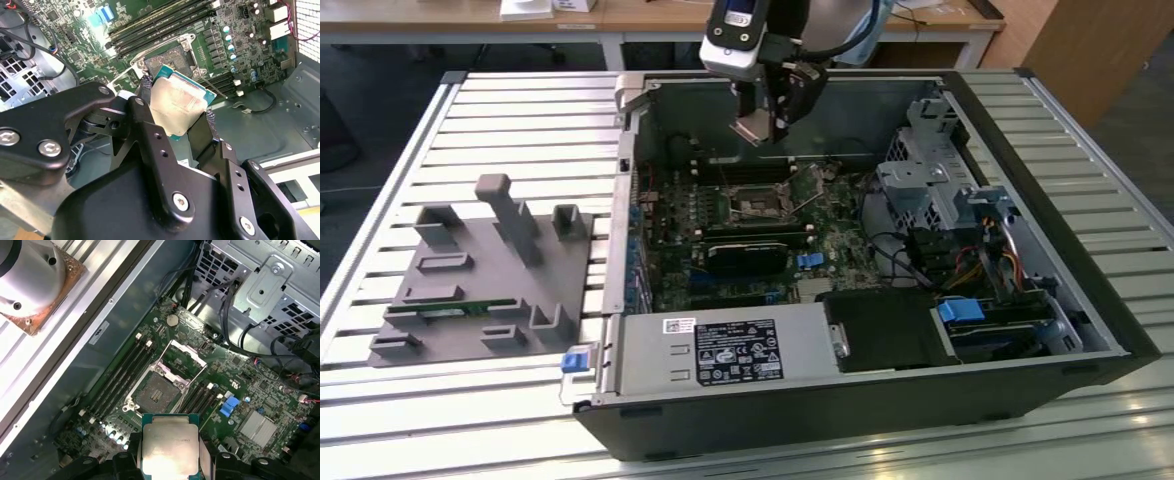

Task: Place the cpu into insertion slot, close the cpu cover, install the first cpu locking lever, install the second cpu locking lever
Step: 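Place the cpu into insertion slot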

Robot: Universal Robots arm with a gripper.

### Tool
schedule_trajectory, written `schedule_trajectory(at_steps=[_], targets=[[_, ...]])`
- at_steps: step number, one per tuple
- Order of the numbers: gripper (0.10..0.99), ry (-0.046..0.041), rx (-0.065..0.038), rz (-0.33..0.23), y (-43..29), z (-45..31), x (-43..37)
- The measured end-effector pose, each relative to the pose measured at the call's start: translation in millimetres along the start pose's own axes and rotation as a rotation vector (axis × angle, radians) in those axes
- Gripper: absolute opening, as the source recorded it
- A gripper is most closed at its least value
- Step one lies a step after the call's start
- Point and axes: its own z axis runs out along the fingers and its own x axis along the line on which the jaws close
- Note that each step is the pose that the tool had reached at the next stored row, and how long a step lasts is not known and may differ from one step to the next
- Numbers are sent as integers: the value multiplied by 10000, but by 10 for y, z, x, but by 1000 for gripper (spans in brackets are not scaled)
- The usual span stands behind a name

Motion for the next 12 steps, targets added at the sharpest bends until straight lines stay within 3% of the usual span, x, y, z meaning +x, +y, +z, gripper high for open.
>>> schedule_trajectory(at_steps=[5, 12], targets=[[541, -29, -6, 328, -2, 8, 1], [541, -130, -28, 1450, -4, 24, 1]])
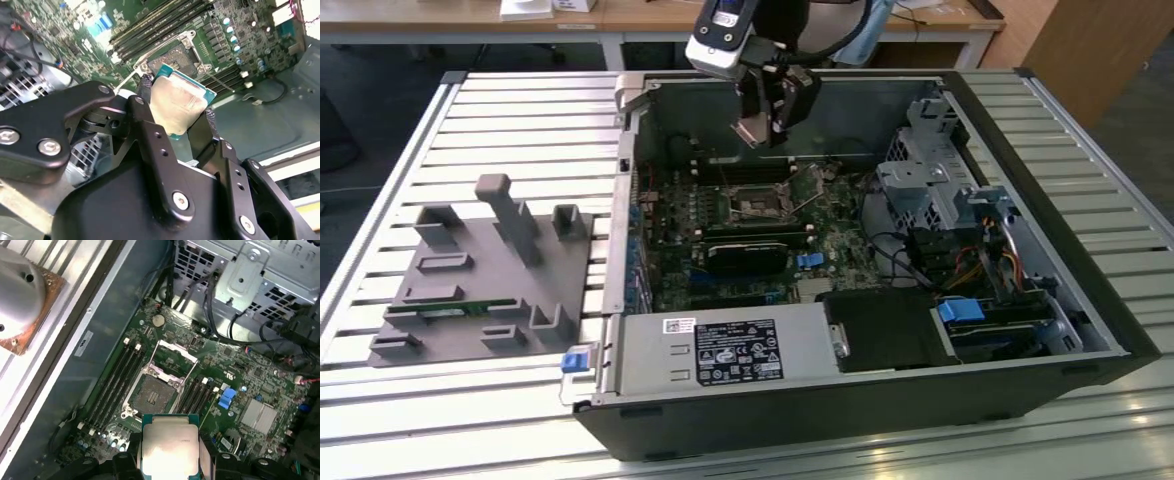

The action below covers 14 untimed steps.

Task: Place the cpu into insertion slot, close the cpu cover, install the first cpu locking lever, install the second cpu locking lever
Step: 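Place the cpu into insertion slot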

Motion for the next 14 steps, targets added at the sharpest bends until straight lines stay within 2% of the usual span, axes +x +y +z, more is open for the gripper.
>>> schedule_trajectory(at_steps=[9, 14], targets=[[541, -123, -26, 1361, -6, 39, 3], [541, -144, -29, 1583, -11, 67, 7]])
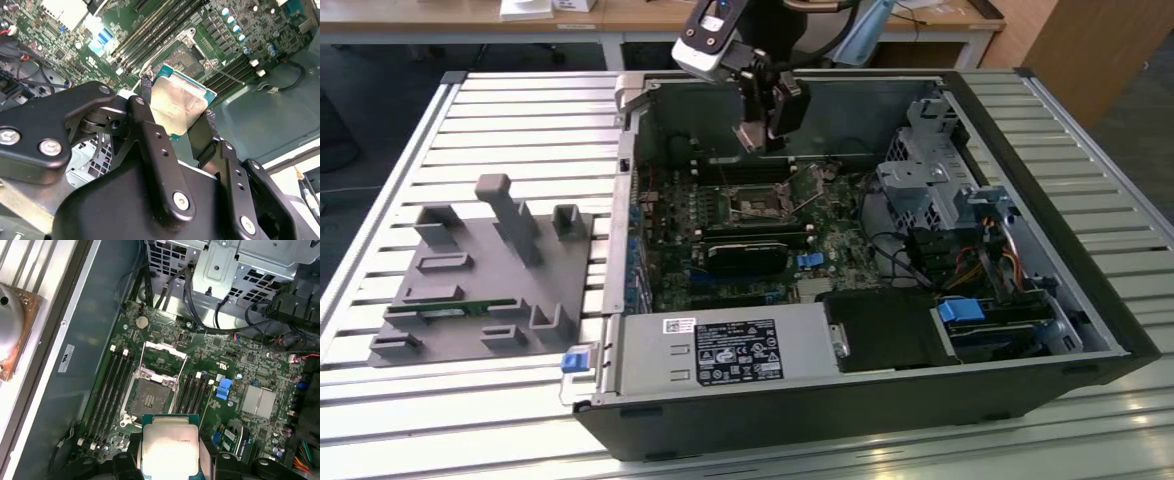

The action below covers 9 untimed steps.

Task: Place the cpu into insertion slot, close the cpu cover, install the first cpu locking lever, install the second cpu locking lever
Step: 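Place the cpu into insertion slot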

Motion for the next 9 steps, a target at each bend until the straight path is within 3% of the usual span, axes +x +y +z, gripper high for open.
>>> schedule_trajectory(at_steps=[9], targets=[[541, -1, -1, 13, -3, 25, 0]])
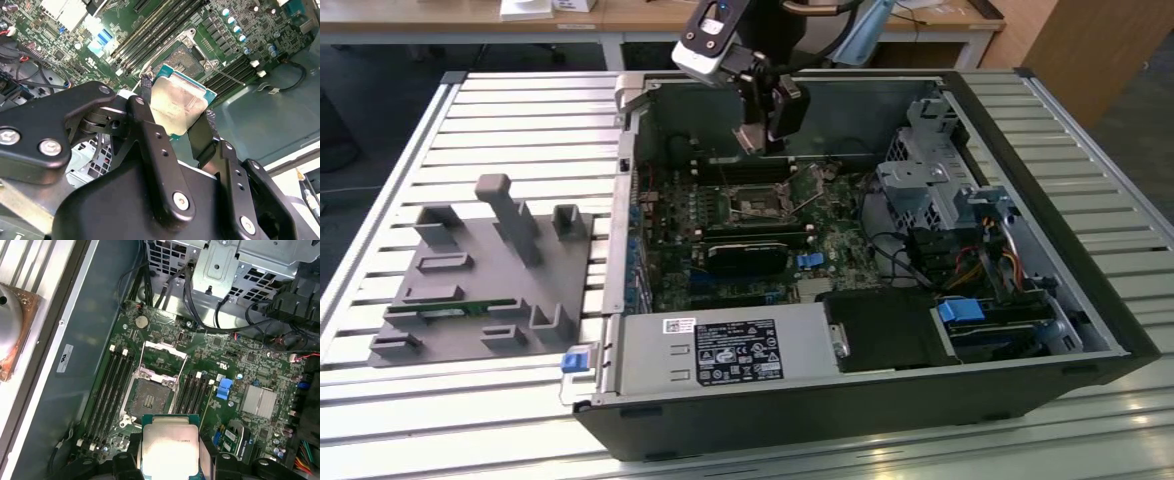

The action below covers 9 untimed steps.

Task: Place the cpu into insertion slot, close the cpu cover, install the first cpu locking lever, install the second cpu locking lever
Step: 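Place the cpu into insertion slot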

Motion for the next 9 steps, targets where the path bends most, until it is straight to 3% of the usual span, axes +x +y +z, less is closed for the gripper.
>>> schedule_trajectory(at_steps=[2, 9], targets=[[541, -7, -2, 77, 0, 7, 0], [541, -118, -25, 1313, -4, 48, -1]])
